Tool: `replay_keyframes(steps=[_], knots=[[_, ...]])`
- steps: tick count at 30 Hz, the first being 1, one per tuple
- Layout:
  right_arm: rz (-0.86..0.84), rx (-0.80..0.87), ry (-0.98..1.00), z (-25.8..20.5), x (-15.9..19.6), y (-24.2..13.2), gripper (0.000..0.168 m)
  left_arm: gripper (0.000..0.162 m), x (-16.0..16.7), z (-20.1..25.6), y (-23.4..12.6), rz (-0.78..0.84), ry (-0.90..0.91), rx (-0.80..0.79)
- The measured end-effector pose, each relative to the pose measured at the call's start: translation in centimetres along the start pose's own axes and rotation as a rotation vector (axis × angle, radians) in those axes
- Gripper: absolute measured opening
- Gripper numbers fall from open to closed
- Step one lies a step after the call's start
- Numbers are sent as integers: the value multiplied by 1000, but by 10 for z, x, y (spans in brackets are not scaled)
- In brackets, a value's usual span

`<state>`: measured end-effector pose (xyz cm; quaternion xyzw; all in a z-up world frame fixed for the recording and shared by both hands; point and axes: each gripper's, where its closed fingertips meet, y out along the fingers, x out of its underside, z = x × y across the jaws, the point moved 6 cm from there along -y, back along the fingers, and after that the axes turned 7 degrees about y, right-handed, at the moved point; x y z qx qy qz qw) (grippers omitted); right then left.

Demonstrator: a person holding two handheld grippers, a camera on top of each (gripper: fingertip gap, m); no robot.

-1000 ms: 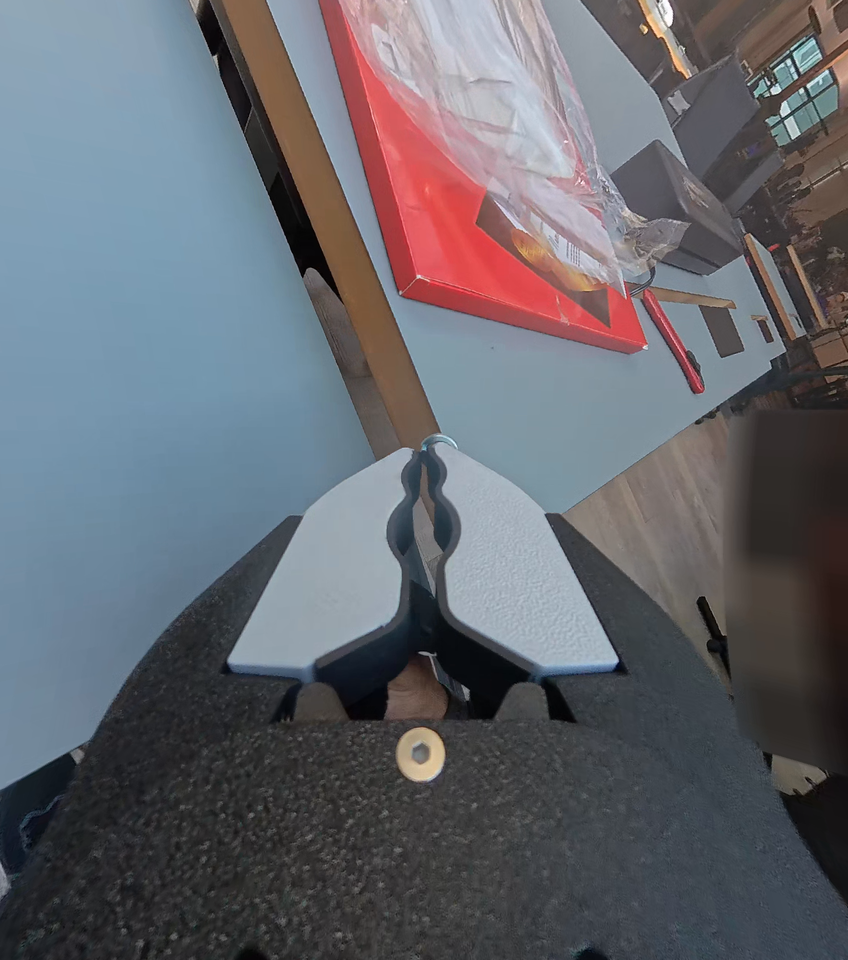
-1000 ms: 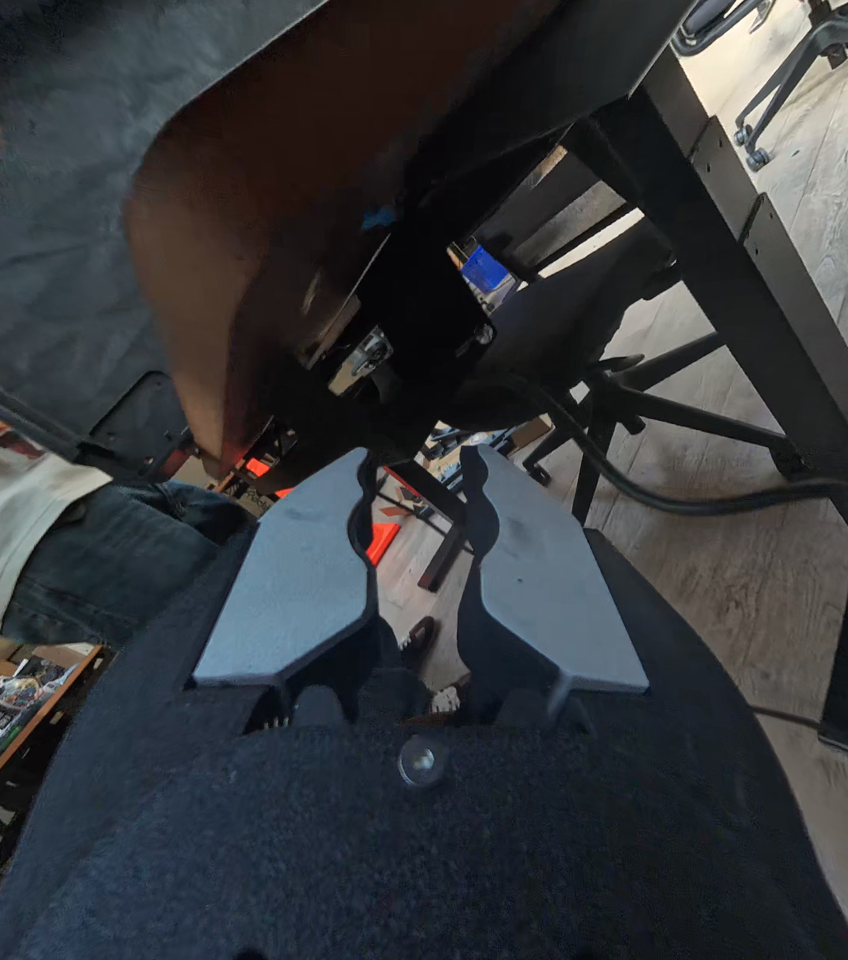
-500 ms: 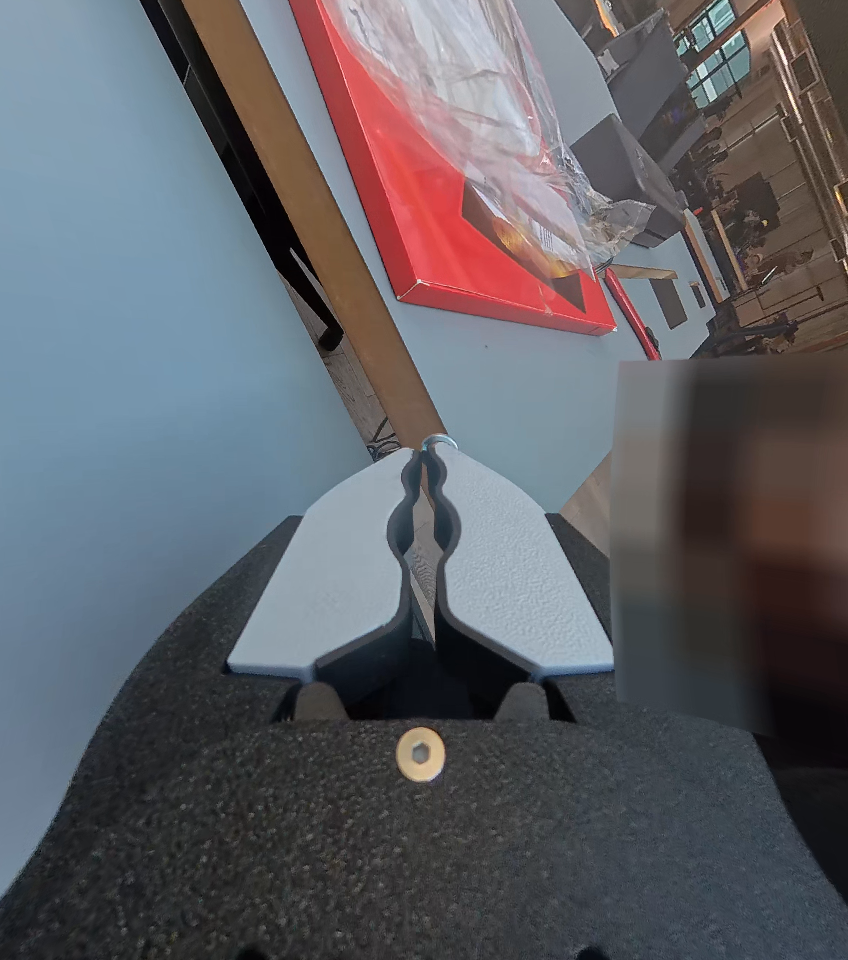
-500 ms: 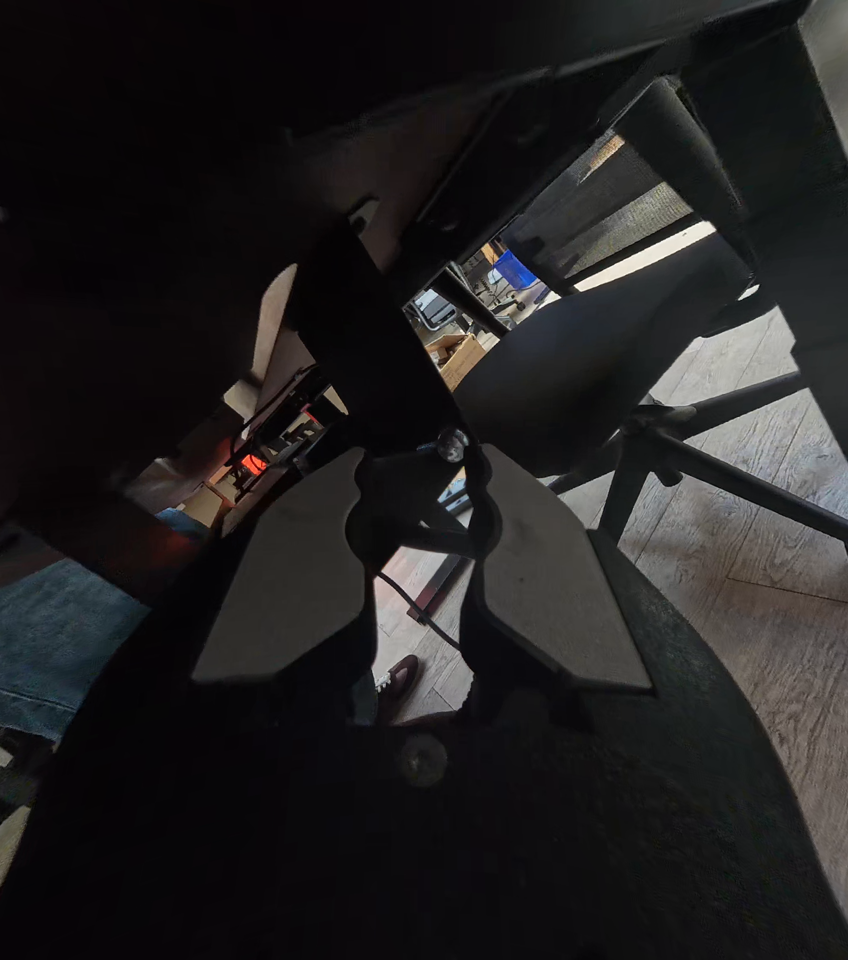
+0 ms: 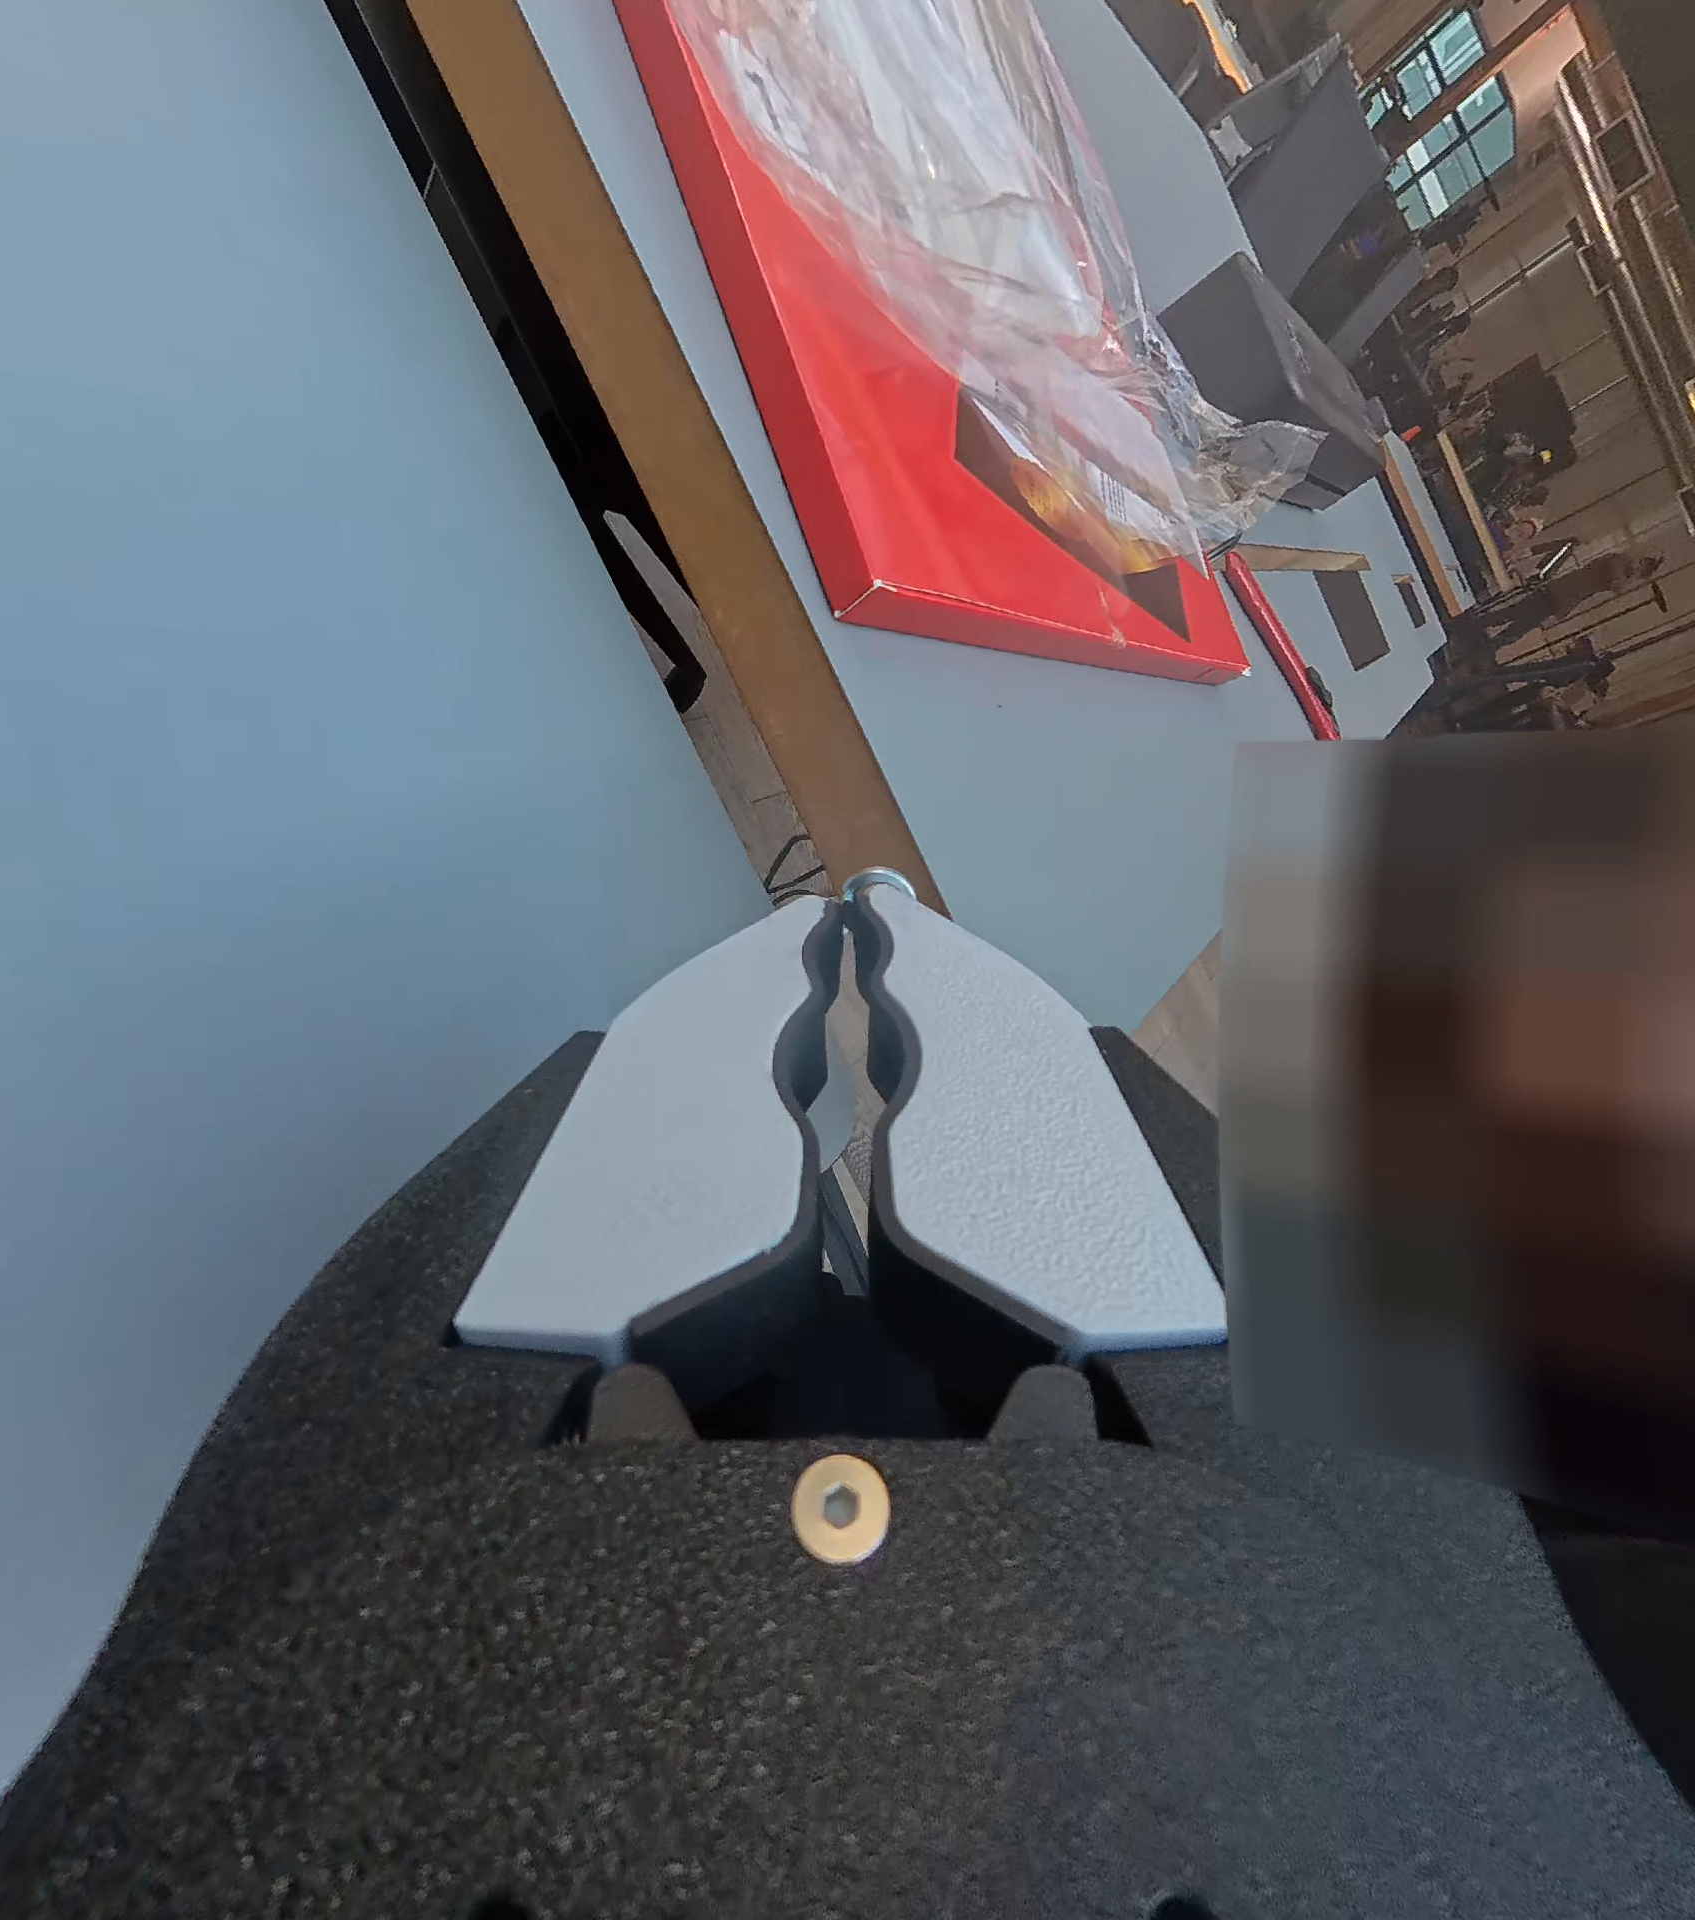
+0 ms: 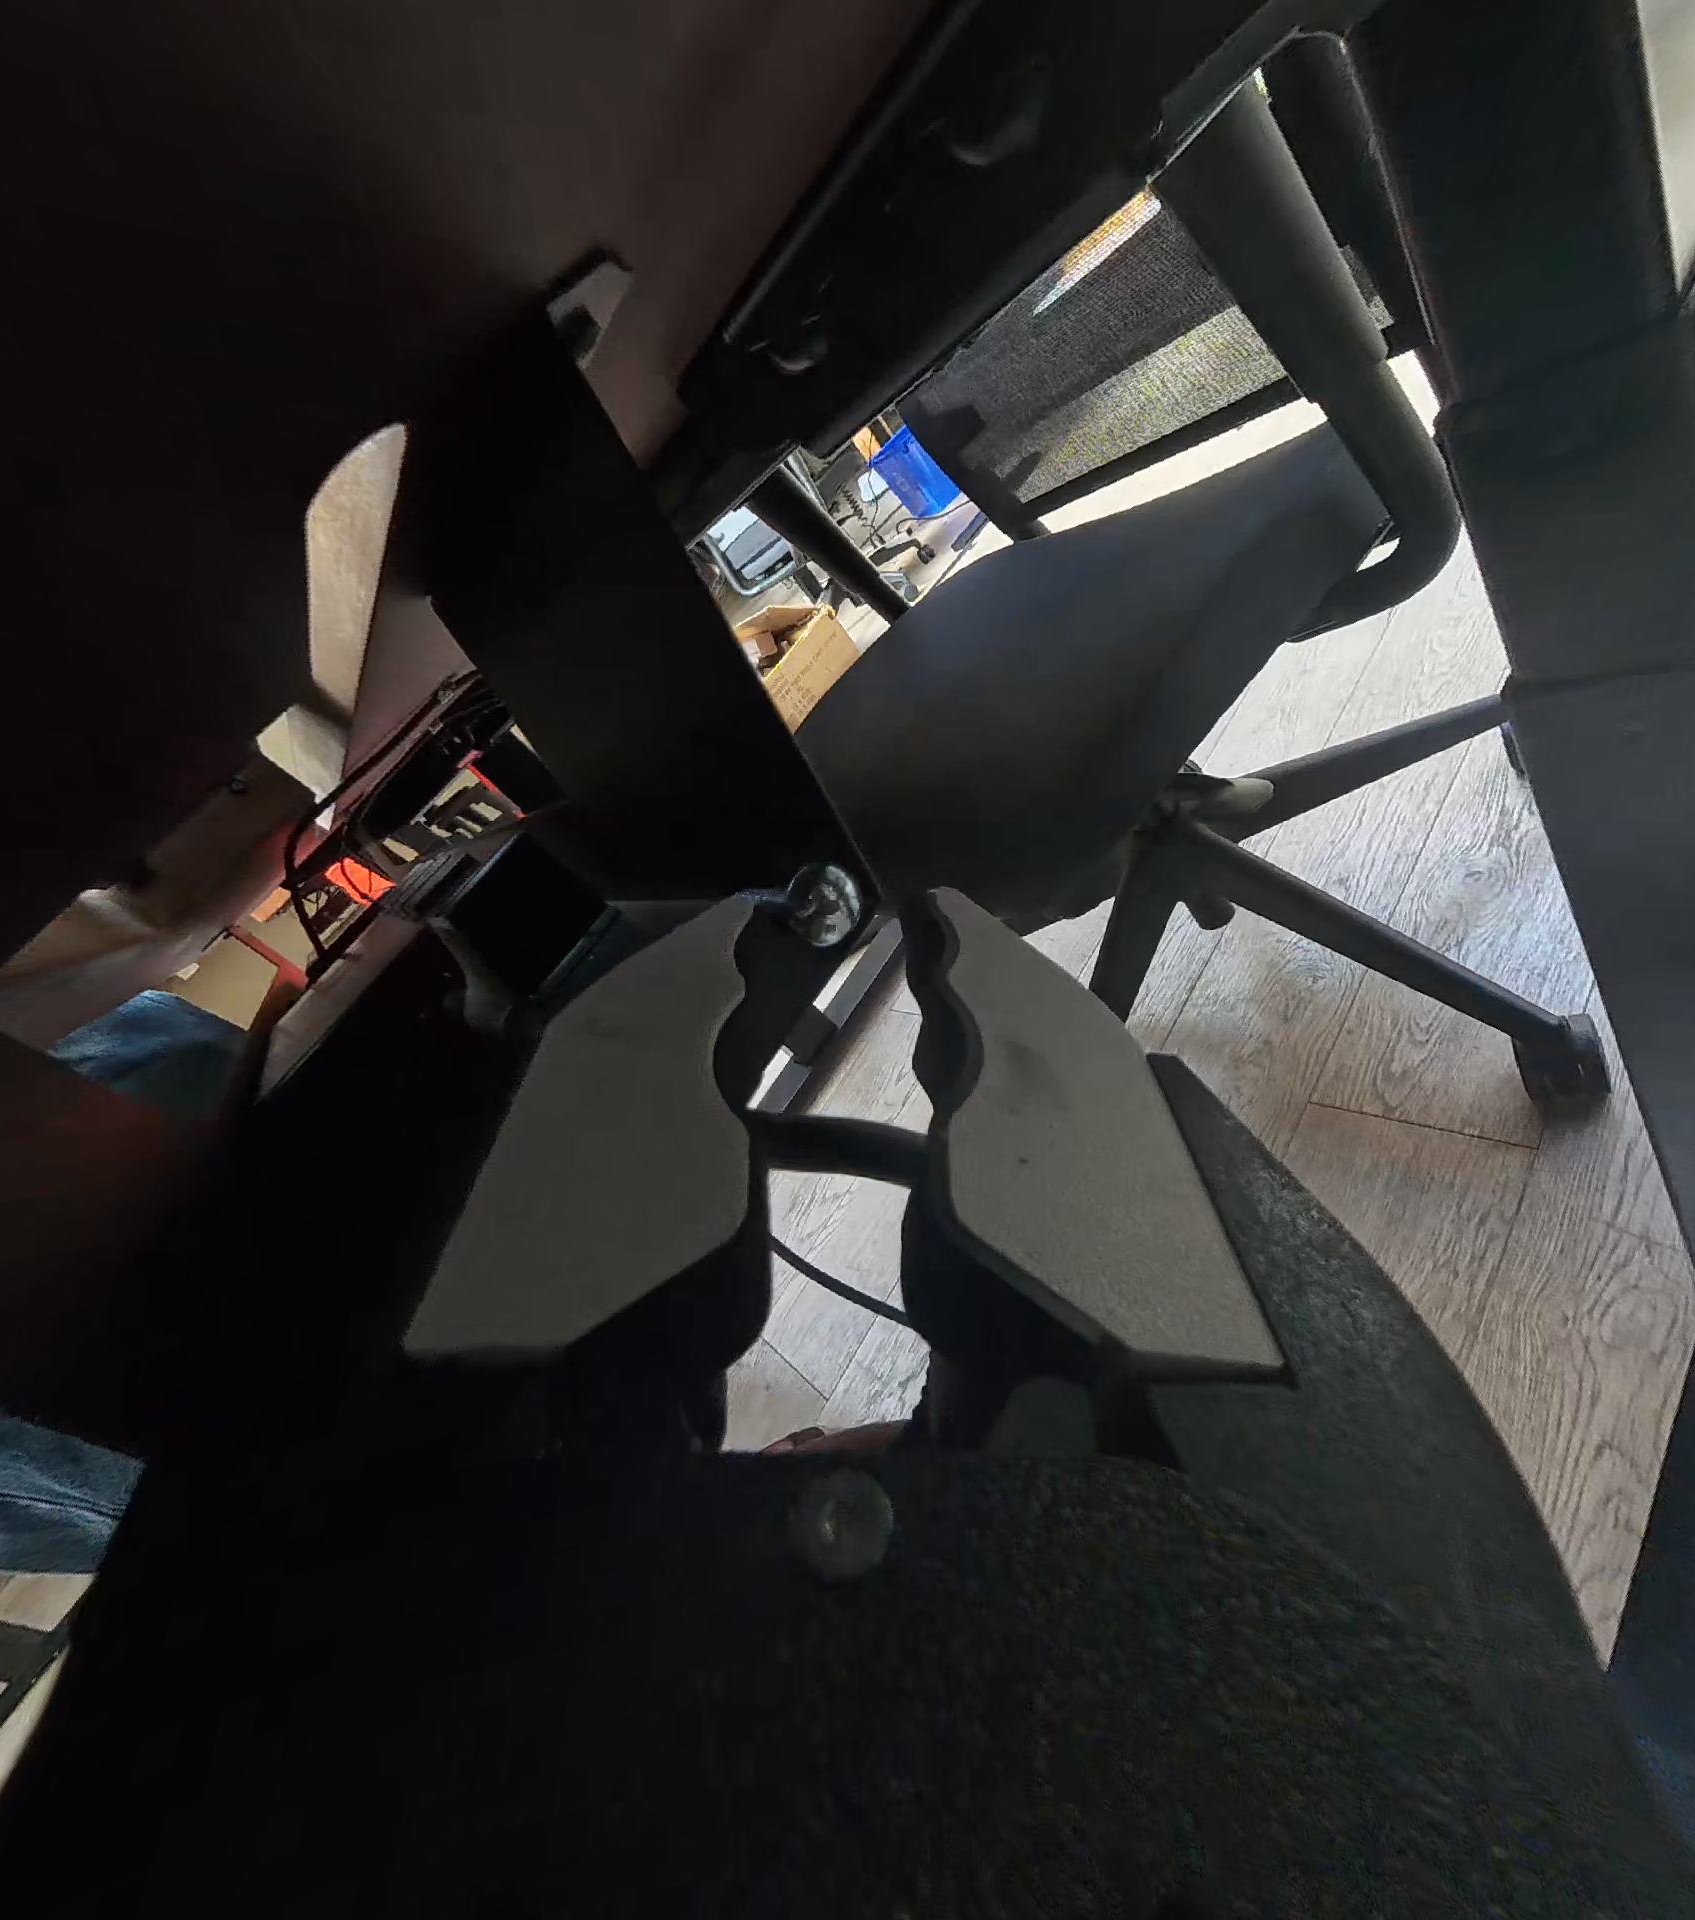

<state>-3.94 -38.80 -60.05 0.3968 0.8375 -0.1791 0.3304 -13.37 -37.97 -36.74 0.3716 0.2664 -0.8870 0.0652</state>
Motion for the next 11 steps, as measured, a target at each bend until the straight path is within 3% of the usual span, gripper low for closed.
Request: replay_keyframes(steps=[11], knots=[[9, -56, -127, 4, -5, -5, 35, 1, 1, -2, 3, -3, -9, 18]])
